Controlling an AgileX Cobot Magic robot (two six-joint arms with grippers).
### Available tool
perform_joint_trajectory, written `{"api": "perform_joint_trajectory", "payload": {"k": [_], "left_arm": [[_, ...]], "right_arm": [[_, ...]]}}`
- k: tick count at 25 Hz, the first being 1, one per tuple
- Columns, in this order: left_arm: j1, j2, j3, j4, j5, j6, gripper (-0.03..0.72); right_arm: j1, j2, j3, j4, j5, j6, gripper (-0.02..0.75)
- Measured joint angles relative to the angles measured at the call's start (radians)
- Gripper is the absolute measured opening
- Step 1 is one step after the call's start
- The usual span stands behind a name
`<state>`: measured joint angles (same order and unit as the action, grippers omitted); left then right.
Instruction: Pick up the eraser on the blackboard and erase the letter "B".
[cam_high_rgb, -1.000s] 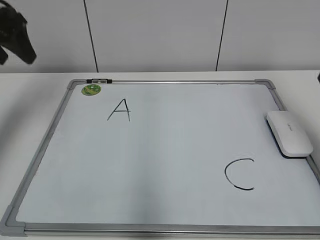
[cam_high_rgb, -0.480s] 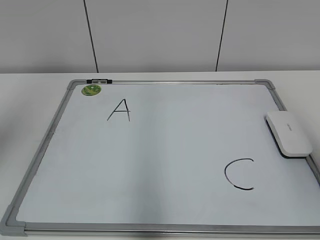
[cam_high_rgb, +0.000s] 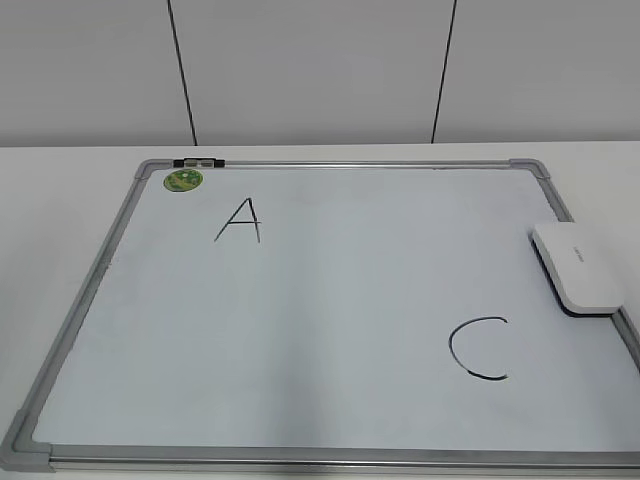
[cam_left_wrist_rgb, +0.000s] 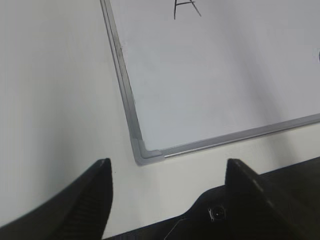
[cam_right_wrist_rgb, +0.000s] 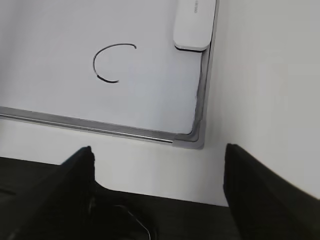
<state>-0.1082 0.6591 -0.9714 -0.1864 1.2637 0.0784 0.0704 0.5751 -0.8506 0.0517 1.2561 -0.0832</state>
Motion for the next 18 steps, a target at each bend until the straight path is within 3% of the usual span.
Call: {"api": "perform_joint_trajectory", "payload": {"k": [10,18], "left_arm": [[0.000,-0.252,0.268,0.033,-0.005,-0.002,0.514],[0.000,-0.316,0.351,0.097,-0.066,-0.002,0.515]], "right_arm": [[0.019,-0.296,0.186,-0.076,0.008,0.024,0.595],[0.019,-0.341,0.317,-0.088,0.008,0.046,0.594]]}}
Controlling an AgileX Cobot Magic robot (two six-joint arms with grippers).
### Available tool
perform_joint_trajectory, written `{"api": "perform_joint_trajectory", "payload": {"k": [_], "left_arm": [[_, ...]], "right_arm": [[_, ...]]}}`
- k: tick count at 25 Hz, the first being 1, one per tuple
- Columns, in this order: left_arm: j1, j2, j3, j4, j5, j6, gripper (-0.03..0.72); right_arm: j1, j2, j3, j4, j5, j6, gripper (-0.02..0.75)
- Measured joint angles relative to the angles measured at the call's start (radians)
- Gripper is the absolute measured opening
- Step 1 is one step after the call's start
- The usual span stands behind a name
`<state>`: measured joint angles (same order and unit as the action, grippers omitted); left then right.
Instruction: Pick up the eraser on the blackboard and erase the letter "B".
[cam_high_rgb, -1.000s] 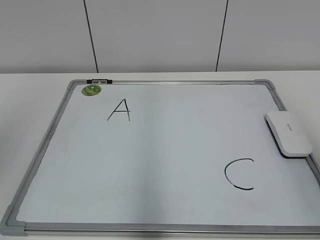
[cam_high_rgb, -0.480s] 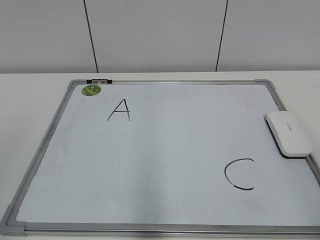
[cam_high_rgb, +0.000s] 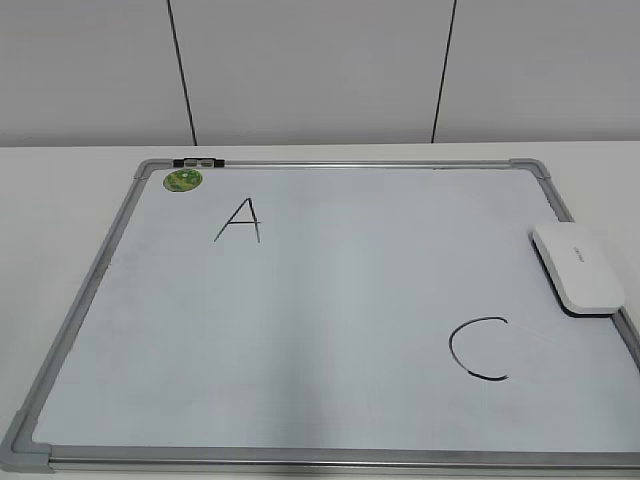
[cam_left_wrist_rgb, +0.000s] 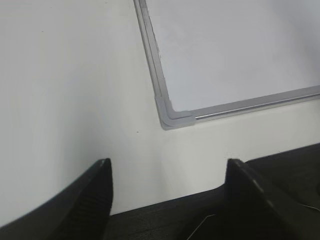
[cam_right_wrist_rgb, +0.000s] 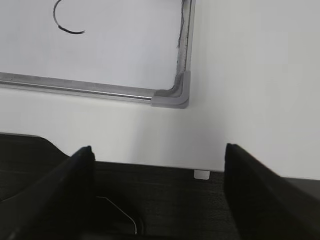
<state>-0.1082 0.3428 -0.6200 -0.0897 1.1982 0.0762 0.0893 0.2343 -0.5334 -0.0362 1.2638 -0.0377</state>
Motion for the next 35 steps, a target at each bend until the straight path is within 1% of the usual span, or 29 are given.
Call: {"api": "perform_joint_trajectory", "payload": {"k": [9,12,17,35], "left_arm": [[0.000,0.000,0.106,0.036,-0.089,0.000,0.515],[0.000,0.000,0.110,0.038,-0.100,0.000,0.515],[0.000,0.000,0.110,0.038,-0.104,-0.002,0.515],[0.000,-0.007,0.110,0.040,-0.104,-0.002,0.515]], "right_arm": [[0.000,0.000,0.019,-0.004,-0.078,0.009,0.605],[0.000,0.000,0.043,-0.008,-0.111,0.009,0.606],[0.000,0.000,0.047,-0.010,-0.126,0.011,0.606],[0.000,-0.002,0.047,-0.010,-0.126,0.011,0.589]]}}
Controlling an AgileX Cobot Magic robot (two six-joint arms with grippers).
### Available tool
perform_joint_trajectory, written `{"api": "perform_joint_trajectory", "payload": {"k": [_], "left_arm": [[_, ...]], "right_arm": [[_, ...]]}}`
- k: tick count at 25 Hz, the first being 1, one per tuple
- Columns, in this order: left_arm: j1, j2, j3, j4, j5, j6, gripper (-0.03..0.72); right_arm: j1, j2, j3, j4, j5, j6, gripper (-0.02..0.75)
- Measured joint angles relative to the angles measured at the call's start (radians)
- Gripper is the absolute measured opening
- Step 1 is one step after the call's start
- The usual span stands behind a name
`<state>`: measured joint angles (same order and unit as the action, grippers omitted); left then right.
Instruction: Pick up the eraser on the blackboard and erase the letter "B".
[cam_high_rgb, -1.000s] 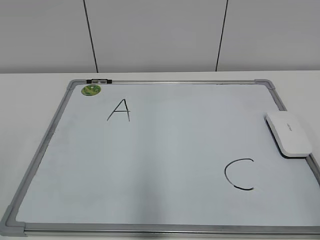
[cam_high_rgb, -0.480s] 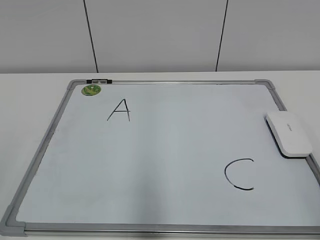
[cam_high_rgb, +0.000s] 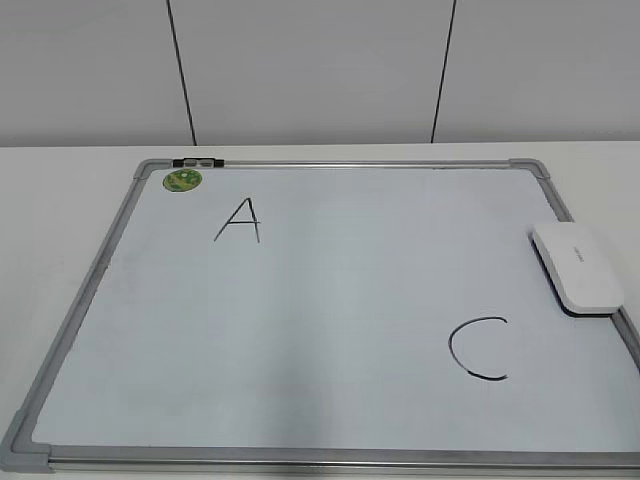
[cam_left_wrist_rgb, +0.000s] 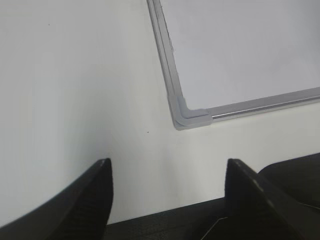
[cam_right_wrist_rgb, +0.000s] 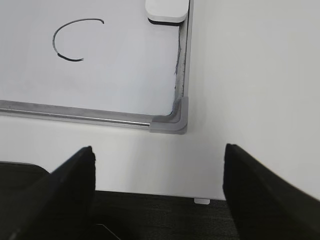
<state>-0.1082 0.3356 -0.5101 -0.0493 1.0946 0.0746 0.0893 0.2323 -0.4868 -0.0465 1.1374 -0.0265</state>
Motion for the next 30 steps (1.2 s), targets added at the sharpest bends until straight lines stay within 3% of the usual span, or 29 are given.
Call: {"api": "perform_joint_trajectory", "payload": {"k": [9,18,30], "left_arm": [[0.060,-0.159,0.000,0.000,-0.002,0.000,0.514],[0.094,-0.295,0.000,0.000,0.001,0.000,0.514],[0.098,-0.326,0.000,0.000,0.004,0.000,0.514]], "right_arm": [[-0.094,-0.089,0.000,0.000,0.000,0.000,0.588],[-0.098,-0.244,0.000,0.000,0.000,0.000,0.588],[-0.098,-0.250,0.000,0.000,0.000,0.000,0.588]]}}
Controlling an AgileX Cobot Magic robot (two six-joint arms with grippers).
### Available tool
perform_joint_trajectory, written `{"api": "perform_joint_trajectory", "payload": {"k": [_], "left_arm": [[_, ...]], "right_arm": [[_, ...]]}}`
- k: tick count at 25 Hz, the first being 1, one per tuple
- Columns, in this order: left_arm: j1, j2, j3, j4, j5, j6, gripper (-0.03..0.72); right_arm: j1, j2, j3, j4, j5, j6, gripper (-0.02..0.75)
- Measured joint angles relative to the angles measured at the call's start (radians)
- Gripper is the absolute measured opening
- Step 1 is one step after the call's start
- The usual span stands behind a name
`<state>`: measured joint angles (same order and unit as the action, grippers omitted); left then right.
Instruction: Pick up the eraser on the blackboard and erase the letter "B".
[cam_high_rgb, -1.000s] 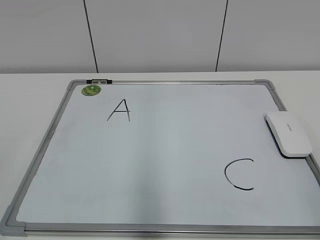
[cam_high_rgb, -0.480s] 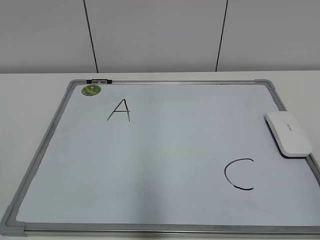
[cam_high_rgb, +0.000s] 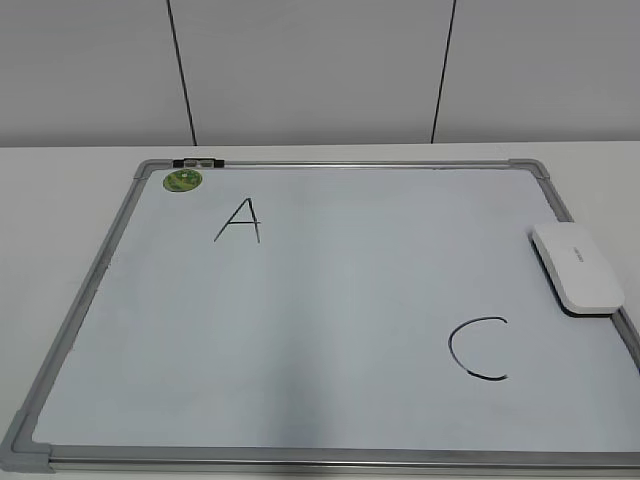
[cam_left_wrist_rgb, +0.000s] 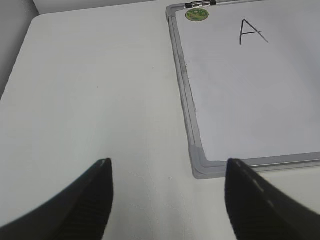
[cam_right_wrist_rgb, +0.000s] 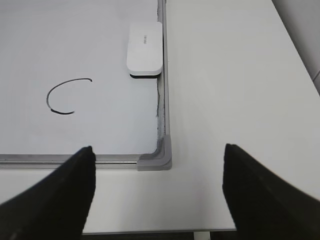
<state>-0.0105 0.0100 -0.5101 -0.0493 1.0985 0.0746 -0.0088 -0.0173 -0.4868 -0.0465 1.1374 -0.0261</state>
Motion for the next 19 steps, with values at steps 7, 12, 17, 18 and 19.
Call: {"api": "perform_joint_trajectory", "payload": {"k": [7,12,17,18,19], "left_arm": [[0.000,0.000,0.000,0.000,0.000,0.000,0.500],[0.000,0.000,0.000,0.000,0.000,0.000,0.483],[0.000,0.000,0.000,0.000,0.000,0.000,0.477],[0.000,0.000,0.000,0.000,0.000,0.000,0.476],[0.000,0.000,0.000,0.000,0.000,0.000,0.475]], "right_arm": [[0.000,0.000,0.000,0.000,0.000,0.000,0.588],[0.000,0.000,0.000,0.000,0.000,0.002,0.587],[0.000,0.000,0.000,0.000,0.000,0.002,0.587],[0.000,0.000,0.000,0.000,0.000,0.002,0.587],[0.000,0.000,0.000,0.000,0.000,0.002,0.587]]}}
